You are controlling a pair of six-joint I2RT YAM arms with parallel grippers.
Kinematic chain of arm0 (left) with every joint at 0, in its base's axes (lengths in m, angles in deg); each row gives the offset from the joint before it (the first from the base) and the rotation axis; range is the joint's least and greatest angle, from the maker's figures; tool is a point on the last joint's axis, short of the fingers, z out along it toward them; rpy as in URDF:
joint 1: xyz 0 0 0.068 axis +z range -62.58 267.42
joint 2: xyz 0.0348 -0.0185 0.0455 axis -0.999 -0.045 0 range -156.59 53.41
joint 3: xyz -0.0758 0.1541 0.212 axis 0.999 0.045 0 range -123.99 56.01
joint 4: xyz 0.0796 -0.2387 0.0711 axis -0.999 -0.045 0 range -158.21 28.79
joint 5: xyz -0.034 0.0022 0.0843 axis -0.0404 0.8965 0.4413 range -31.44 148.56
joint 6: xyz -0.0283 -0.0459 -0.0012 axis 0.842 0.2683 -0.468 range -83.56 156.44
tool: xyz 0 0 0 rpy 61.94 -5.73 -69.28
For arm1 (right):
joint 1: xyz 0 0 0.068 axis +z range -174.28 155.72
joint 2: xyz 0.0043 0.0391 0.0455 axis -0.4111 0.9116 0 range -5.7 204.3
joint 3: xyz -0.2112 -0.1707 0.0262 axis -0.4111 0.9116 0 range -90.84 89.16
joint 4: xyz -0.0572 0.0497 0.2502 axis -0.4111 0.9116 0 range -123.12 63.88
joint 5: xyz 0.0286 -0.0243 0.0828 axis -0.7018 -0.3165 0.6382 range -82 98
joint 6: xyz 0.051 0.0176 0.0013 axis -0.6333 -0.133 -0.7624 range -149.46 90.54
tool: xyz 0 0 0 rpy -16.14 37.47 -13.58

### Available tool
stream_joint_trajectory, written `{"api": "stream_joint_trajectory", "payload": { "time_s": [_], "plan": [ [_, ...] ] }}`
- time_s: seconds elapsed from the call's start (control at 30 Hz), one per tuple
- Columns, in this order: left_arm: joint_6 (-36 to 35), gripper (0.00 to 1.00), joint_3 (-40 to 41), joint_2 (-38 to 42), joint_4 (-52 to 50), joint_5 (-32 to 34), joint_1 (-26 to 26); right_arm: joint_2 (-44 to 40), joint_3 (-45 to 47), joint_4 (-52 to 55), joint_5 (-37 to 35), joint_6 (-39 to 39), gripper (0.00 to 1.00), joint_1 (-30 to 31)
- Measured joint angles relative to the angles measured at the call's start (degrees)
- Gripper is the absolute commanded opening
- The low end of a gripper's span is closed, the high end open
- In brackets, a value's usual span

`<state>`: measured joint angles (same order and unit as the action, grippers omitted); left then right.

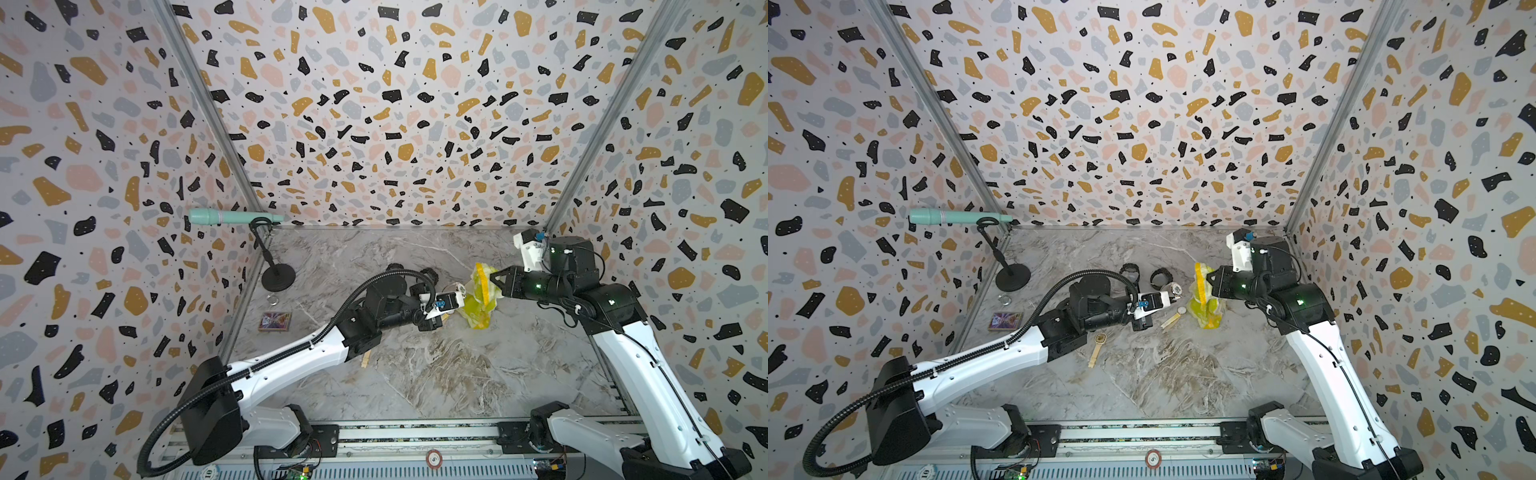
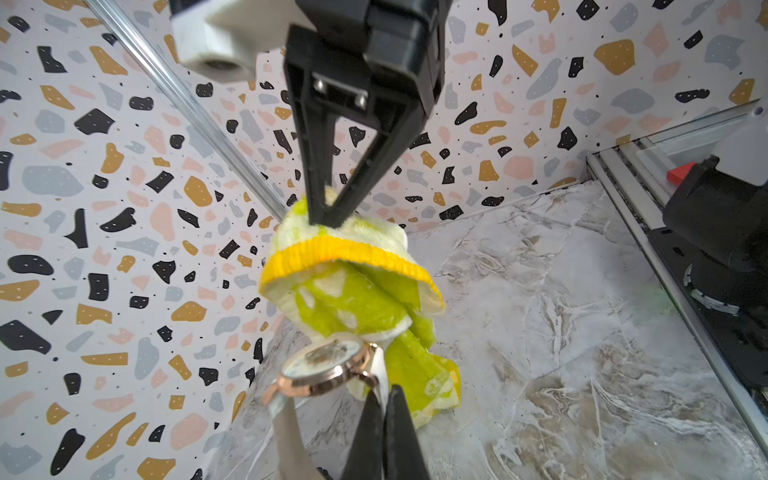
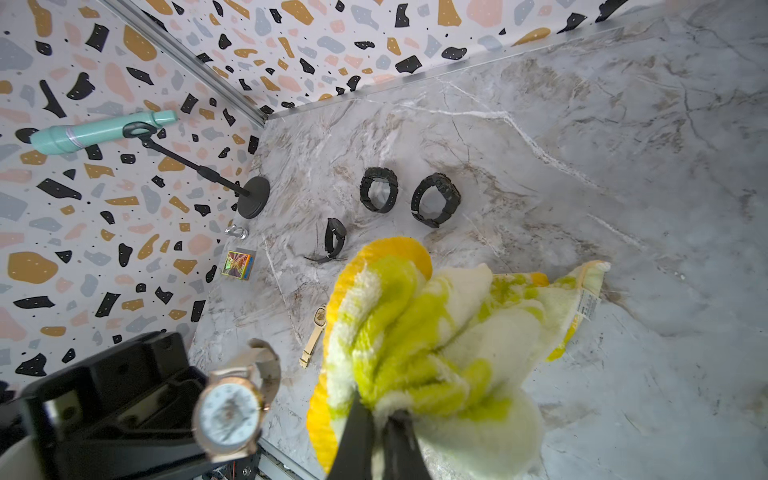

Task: Wipe the watch dial
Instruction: Wipe the dirt from the watch dial.

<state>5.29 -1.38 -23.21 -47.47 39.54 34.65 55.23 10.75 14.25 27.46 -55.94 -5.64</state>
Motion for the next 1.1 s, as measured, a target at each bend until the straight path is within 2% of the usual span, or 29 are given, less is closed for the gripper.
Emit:
{"api": "stream_joint_trajectory", "payload": {
  "time_s": [0.17, 0.4, 0.53, 0.87, 1.1],
  "plan": [
    [-0.59, 0.0, -2.29, -3.39, -0.26, -1.07, 0.0, -0.31, -0.11, 0.68, 0.26, -0.07, 0.0, 1.27],
    [-1.07, 0.0, -6.86, -6.88, -0.7, -3.08, 0.0, -0.66, -0.11, 0.63, -2.43, -1.42, 0.0, 8.39],
    [-1.09, 0.0, -8.33, -8.07, -0.96, -3.89, -0.09, -1.18, -0.09, 0.61, -4.11, -2.05, 0.0, 10.34],
    [-1.01, 0.0, -8.2, -7.8, -1.75, -3.91, -0.76, -3.26, 6.86, -0.5, -6.97, -3.54, 0.0, 9.64],
    [-0.96, 0.0, -7.45, -3.76, 1.77, -3.13, -1.42, -3.54, 9.27, 2.43, -7.17, -3.67, 0.0, 4.9]
  ]
}}
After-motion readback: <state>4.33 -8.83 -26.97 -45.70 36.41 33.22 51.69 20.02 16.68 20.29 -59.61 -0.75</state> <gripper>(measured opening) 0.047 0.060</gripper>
